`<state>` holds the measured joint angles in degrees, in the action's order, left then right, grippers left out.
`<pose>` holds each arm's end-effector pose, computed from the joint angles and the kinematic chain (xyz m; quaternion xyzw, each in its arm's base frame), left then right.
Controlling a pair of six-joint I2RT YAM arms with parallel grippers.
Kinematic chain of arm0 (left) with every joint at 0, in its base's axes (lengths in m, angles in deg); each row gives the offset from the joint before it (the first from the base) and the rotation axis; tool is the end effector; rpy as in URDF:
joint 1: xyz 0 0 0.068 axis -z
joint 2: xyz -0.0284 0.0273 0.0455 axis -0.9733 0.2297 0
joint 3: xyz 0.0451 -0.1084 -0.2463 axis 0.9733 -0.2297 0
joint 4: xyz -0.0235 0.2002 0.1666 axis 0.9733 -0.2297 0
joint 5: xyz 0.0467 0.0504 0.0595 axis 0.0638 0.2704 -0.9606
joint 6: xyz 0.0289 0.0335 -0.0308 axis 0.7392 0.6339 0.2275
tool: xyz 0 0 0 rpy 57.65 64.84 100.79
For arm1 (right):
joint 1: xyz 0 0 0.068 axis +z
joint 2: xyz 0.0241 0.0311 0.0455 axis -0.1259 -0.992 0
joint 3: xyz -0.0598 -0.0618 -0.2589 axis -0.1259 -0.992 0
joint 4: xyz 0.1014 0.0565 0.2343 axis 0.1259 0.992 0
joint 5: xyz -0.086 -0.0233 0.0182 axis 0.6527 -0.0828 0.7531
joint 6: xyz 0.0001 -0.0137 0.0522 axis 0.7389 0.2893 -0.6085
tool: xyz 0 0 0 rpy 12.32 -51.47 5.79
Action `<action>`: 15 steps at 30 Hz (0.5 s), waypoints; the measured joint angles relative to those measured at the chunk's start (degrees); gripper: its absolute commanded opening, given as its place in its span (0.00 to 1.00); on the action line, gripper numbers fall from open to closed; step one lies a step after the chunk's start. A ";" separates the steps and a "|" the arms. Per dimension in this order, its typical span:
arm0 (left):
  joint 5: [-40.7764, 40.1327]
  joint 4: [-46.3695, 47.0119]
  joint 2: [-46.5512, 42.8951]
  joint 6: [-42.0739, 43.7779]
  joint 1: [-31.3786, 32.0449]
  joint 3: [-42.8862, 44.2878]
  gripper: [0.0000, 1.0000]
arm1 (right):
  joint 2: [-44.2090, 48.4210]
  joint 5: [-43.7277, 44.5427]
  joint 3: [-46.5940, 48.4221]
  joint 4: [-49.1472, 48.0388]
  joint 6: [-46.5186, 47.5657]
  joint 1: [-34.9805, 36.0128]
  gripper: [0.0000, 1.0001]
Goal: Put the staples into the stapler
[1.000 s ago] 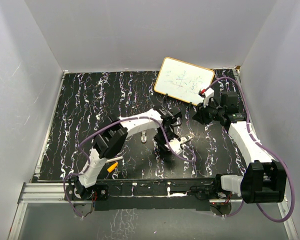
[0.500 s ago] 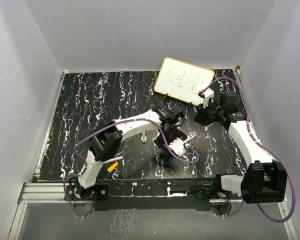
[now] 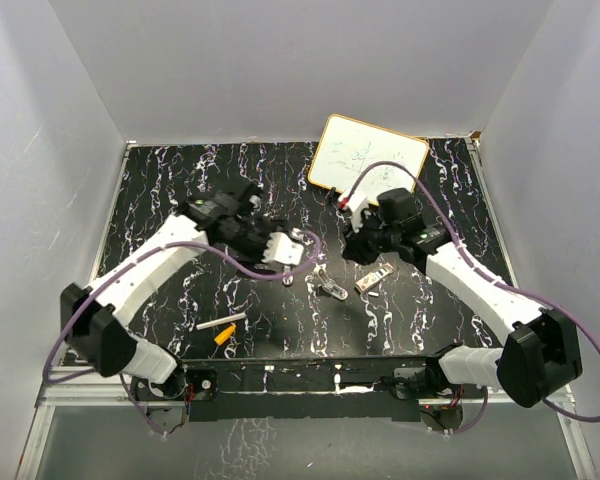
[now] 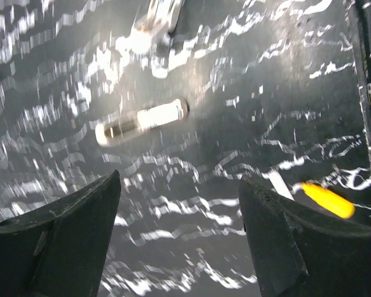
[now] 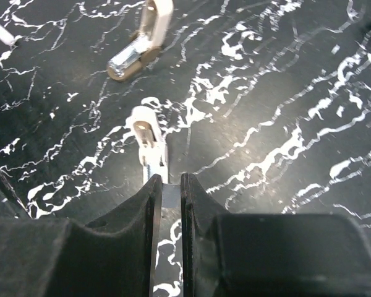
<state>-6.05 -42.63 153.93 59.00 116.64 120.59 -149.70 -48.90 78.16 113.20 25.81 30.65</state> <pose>0.2190 -0.2056 0.3208 0.8079 0.4749 -0.1646 0.3077 0.2318 0.1176 0.2725 -0.3931 0.8164 0.2327 0.3532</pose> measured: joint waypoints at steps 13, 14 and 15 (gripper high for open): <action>0.57 3.78 -9.75 -12.63 -16.79 -5.92 0.76 | -3.30 8.94 -7.80 -8.00 -1.40 13.00 0.10; 0.37 4.37 -9.75 -13.27 -17.07 -5.95 0.76 | -3.30 9.60 -8.76 -8.46 -1.44 13.42 0.10; 0.13 5.05 -9.75 -13.88 -17.35 -5.95 0.76 | -3.34 10.23 -9.51 -8.85 -1.53 13.84 0.10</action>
<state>-5.91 -37.58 144.18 45.12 99.29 114.65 -153.05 -38.67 68.65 104.35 24.28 44.49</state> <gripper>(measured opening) 0.761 0.183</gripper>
